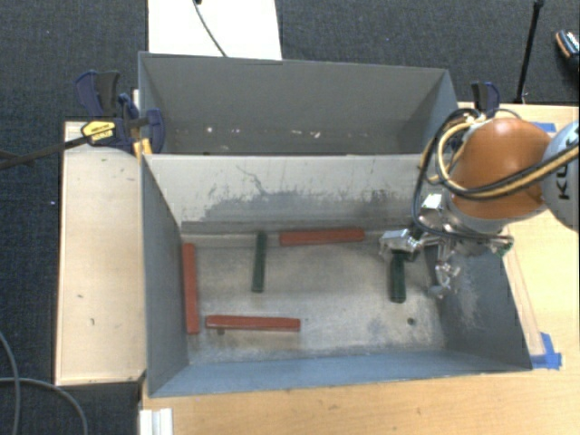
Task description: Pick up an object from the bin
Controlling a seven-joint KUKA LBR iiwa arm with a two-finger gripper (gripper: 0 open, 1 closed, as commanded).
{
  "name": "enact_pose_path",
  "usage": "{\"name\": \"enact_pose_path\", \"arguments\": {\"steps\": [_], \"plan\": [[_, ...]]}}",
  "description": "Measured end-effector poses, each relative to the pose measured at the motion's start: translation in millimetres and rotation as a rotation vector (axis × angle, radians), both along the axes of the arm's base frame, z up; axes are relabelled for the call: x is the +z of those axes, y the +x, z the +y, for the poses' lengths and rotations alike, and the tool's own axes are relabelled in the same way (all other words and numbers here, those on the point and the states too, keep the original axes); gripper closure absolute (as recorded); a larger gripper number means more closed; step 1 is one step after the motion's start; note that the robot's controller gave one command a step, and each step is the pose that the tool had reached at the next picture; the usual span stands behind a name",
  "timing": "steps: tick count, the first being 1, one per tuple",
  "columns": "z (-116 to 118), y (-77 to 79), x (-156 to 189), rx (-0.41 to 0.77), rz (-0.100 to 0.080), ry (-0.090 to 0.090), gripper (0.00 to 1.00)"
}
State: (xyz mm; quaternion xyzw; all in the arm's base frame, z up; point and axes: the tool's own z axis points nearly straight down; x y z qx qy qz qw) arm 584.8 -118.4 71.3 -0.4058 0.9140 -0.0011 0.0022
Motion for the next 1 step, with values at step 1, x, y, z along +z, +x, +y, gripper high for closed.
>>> {"name": "enact_pose_path", "arguments": {"steps": [1], "plan": [[2.0,-0.1,-0.2,-0.004,0.002,0.003,1.0]]}}
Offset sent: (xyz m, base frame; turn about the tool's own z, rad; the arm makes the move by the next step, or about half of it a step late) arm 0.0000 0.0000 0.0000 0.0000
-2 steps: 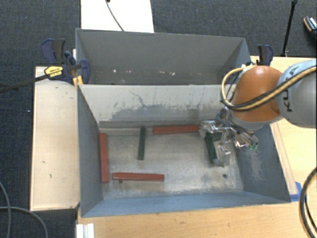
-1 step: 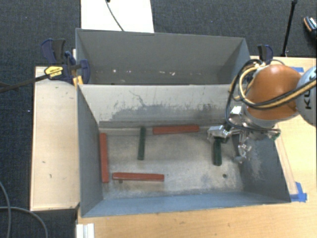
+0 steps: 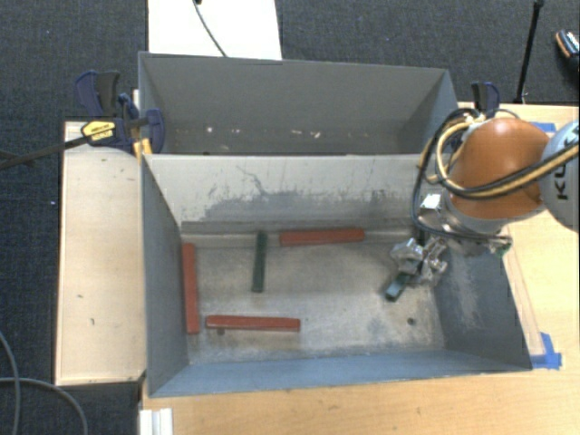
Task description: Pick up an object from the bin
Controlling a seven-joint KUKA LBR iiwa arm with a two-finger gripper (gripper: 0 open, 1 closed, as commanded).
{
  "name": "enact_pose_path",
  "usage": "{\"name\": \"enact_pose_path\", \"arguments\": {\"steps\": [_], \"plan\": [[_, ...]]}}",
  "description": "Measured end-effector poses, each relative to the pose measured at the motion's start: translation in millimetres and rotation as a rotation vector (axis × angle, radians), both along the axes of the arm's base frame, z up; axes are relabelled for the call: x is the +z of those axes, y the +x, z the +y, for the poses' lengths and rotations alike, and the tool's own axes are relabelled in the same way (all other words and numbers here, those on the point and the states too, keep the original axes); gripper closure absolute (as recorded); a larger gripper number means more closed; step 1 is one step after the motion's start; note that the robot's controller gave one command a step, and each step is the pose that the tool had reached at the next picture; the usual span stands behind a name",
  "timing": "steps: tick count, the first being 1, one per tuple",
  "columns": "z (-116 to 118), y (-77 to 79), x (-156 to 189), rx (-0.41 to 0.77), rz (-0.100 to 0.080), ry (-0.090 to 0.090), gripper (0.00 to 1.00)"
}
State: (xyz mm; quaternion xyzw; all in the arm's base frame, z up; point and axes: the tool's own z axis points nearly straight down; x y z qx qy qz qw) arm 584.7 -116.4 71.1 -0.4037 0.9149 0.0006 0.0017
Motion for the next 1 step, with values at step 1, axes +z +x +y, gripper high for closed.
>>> {"name": "enact_pose_path", "arguments": {"steps": [1], "plan": [[8.7,-12.8,139.3,-0.1,-0.008,-0.003,1.0]]}}
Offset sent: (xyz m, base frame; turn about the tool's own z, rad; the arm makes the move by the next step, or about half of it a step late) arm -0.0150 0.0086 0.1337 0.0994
